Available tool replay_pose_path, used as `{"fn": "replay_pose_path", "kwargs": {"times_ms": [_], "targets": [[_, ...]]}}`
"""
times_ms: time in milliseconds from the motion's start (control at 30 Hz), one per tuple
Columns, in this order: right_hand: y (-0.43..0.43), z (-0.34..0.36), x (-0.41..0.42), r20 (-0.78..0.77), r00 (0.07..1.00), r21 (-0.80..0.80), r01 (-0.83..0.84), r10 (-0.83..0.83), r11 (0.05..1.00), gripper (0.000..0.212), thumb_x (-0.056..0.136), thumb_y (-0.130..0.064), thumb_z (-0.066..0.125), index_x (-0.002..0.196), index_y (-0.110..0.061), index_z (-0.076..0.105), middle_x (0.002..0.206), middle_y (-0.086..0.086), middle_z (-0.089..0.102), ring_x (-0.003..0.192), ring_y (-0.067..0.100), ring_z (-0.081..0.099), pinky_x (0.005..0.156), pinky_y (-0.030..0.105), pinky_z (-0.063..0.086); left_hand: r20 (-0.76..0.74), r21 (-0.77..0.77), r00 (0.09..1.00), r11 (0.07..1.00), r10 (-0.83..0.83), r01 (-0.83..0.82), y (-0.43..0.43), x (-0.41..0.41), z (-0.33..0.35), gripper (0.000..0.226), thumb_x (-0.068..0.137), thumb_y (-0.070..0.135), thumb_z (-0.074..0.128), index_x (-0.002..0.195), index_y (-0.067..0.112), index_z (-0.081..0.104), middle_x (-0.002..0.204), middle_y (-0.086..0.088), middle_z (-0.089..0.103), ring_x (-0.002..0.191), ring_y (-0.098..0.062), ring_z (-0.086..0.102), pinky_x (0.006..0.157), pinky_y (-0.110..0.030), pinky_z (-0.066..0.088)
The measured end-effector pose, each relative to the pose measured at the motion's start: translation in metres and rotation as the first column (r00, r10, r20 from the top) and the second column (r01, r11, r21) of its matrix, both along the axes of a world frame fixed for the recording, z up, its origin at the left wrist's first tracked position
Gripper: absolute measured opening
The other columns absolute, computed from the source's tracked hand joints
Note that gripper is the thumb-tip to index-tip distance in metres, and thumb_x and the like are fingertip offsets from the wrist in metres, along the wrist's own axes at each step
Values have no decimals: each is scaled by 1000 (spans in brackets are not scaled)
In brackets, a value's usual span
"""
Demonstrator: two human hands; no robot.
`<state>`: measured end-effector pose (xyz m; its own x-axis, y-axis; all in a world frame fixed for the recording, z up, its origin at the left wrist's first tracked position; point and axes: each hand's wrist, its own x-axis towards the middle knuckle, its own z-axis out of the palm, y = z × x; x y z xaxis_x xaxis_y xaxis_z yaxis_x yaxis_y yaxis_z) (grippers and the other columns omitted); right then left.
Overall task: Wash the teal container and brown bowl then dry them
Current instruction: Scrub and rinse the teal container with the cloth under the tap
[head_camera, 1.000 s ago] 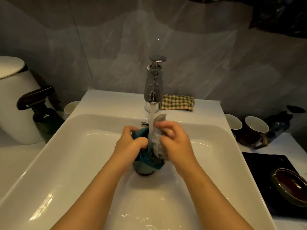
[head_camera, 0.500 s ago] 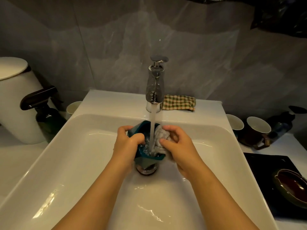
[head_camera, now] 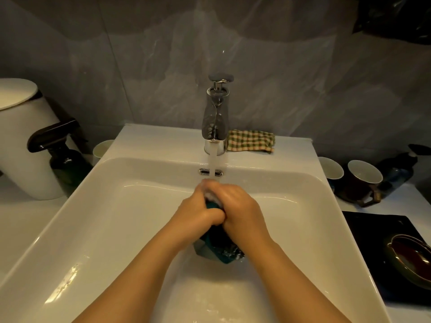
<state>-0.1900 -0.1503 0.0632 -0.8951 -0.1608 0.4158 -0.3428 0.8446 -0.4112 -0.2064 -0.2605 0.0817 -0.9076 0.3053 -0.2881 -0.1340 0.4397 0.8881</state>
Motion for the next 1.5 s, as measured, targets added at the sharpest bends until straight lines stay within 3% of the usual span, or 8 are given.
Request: {"fn": "replay_pose_path", "kwargs": {"times_ms": [167,333,500,667,867,967,1100,1500], "targets": [[11,-11,-3,399,885,-380,398,-240,835,38,93,-14,50,129,-24,46,120,5,61,98,19,58,75,24,48,-72,81,987,987,145,-139,3,-2,-2,49,76,4,62,114,25,39,90,2,55,78,-14,58,63,-23,51],[-7,-15,-5,729,674,-670,667,121,325,83,68,-41,74,137,-28,29,126,9,56,104,25,61,81,41,57,-204,214,898,913,390,-348,1,-3,-3,54,75,2,65,112,28,36,87,12,52,76,-5,54,57,-12,43],[-10,-12,0,679,660,-734,616,321,286,12,74,-12,62,72,-16,51,52,1,51,39,10,47,43,22,36,-384,78,877,956,289,-281,-5,-1,-1,64,69,2,69,112,31,32,101,0,53,89,-21,58,74,-33,56],[3,-7,7,736,670,-636,637,96,434,18,79,-9,54,93,-16,63,73,12,63,47,17,55,43,23,45,-553,-207,830,953,71,-219,-14,5,9,70,68,13,71,126,25,34,102,5,50,85,-21,55,71,-32,49],[24,22,36,653,571,-579,800,498,-157,23,80,-27,53,68,-8,55,50,9,55,54,20,51,59,26,44,-646,-508,717,848,-262,-148,-34,15,22,74,71,27,74,134,22,36,125,1,56,99,-23,59,76,-32,50],[25,36,50,523,581,-555,788,624,-268,55,75,-53,61,72,1,63,69,21,67,67,33,64,79,44,47,-622,-622,669,776,-406,-107,-40,22,30,73,75,33,71,136,25,33,129,4,53,105,-19,58,79,-29,49],[23,22,53,464,692,-585,708,552,-396,20,73,-4,66,86,-3,51,91,29,61,63,35,67,50,39,58,-539,-755,622,654,-568,-57,-43,34,38,71,80,39,65,138,30,26,138,9,44,115,-15,50,87,-28,49],[23,28,92,735,668,-676,735,120,52,27,84,1,51,64,-15,42,39,3,34,36,14,22,41,14,22,-342,-929,469,368,-814,-39,-40,64,49,72,86,33,62,144,27,18,145,-2,36,122,-23,45,95,-32,46]]}}
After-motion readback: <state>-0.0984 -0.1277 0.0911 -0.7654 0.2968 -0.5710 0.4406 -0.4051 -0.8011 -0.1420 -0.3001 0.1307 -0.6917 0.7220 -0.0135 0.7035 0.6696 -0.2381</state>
